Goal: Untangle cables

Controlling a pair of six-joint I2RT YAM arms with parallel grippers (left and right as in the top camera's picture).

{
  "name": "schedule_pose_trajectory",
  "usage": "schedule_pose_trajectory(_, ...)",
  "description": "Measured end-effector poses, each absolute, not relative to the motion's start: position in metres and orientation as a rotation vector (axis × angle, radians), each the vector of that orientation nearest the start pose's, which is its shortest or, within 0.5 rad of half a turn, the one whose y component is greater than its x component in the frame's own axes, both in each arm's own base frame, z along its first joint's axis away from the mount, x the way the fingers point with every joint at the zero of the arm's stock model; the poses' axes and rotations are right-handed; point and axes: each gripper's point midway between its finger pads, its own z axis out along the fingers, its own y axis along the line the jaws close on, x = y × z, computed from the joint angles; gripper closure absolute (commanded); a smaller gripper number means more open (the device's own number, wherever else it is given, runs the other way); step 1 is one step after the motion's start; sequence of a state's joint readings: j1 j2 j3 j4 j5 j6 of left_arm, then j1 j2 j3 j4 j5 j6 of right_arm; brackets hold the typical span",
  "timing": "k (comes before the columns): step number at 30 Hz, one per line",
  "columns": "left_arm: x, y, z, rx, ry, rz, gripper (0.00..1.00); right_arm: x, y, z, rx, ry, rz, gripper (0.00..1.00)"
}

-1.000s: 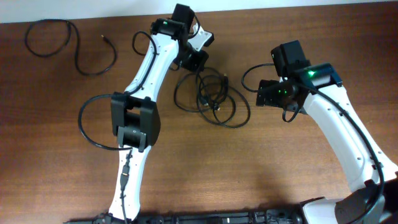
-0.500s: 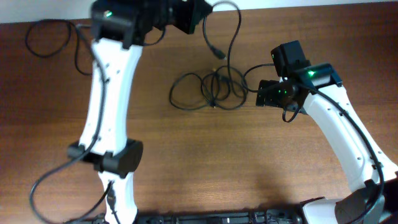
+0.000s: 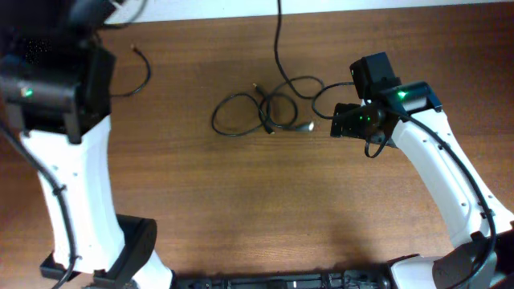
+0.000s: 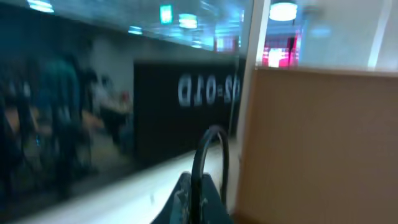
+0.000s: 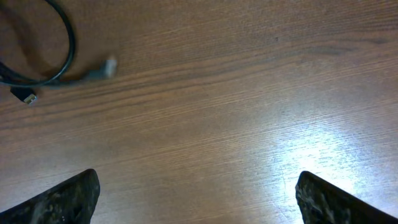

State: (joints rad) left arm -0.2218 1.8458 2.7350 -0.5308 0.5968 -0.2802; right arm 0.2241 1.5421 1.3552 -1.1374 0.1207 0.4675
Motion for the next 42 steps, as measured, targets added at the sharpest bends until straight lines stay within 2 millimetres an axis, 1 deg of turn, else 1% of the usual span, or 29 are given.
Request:
schedule_pose_trajectory(2,0.375,-0.162,0.685,0.404,1.192,-0.778,1.00,0.321,0.052,0.154,0.370,2.845,-0.043,0.02)
schedule_pose_trajectory(4,0.386,-0.141,0.690,0.291,1.195,-0.755,1.00,0.321,0.052,0.154,0.370,2.845,-0.042,0.02)
schedule_pose_trajectory(5,0.392,-0.131,0.691,0.245,1.197,-0.741,1.00,0.321,0.052,0.154,0.371,2.845,-0.042,0.02)
schedule_pose_trajectory(6,0.400,-0.113,0.692,0.167,1.200,-0.709,1.00,0.320,0.052,0.154,0.370,2.845,-0.042,0.02)
schedule_pose_trajectory(8,0.410,-0.088,0.689,0.069,1.215,-0.662,1.00,0.321,0.052,0.154,0.370,2.845,-0.042,0.02)
schedule_pose_trajectory(10,0.420,-0.066,0.678,-0.015,1.260,-0.620,1.00,0.321,0.052,0.154,0.370,2.845,-0.043,0.01)
schedule_pose_trajectory(12,0.431,-0.042,0.660,-0.119,1.327,-0.563,1.00,0.321,0.051,0.154,0.370,2.844,-0.046,0.02)
schedule_pose_trajectory(13,0.434,-0.033,0.654,-0.155,1.343,-0.540,1.00,0.321,0.051,0.154,0.371,2.844,-0.047,0.01)
schedule_pose_trajectory(14,0.438,-0.020,0.646,-0.216,1.366,-0.501,1.00,0.321,0.051,0.154,0.371,2.844,-0.047,0.02)
schedule_pose_trajectory(20,0.442,0.037,0.623,-0.408,1.413,-0.344,1.00,0.321,0.051,0.154,0.371,2.844,-0.047,0.02)
schedule_pose_trajectory(22,0.440,0.061,0.603,-0.501,1.464,-0.264,1.00,0.321,0.051,0.154,0.371,2.844,-0.047,0.02)
schedule_pose_trajectory(24,0.435,0.086,0.583,-0.604,1.510,-0.166,1.00,0.321,0.051,0.154,0.371,2.844,-0.047,0.02)
schedule_pose_trajectory(26,0.425,0.114,0.562,-0.715,1.549,-0.048,1.00,0.321,0.051,0.154,0.371,2.844,-0.047,0.02)
schedule_pose_trajectory(28,0.417,0.129,0.550,-0.777,1.574,0.024,1.00,0.321,0.051,0.154,0.370,2.844,-0.047,0.02)
schedule_pose_trajectory(29,0.406,0.147,0.538,-0.849,1.590,0.115,1.00,0.321,0.051,0.154,0.369,2.844,-0.047,0.02)
schedule_pose_trajectory(30,0.398,0.158,0.532,-0.894,1.597,0.166,1.00,0.321,0.051,0.154,0.371,2.843,-0.047,0.02)
schedule_pose_trajectory(31,0.389,0.166,0.520,-0.943,1.627,0.212,1.00,0.320,0.051,0.154,0.371,2.845,-0.047,0.02)
schedule_pose_trajectory(32,0.376,0.179,0.507,-1.018,1.646,0.274,1.00,0.321,0.051,0.154,0.370,2.843,-0.047,0.02)
schedule_pose_trajectory(36,0.344,0.200,0.476,-1.205,1.684,0.357,1.00,0.321,0.051,0.154,0.371,2.843,-0.047,0.02)
schedule_pose_trajectory(39,0.319,0.213,0.459,-1.359,1.670,0.387,1.00,0.321,0.051,0.154,0.371,2.844,-0.047,0.02)
schedule_pose_trajectory(42,0.298,0.221,0.444,-1.497,1.641,0.401,1.00,0.321,0.051,0.154,0.369,2.844,-0.047,0.02)
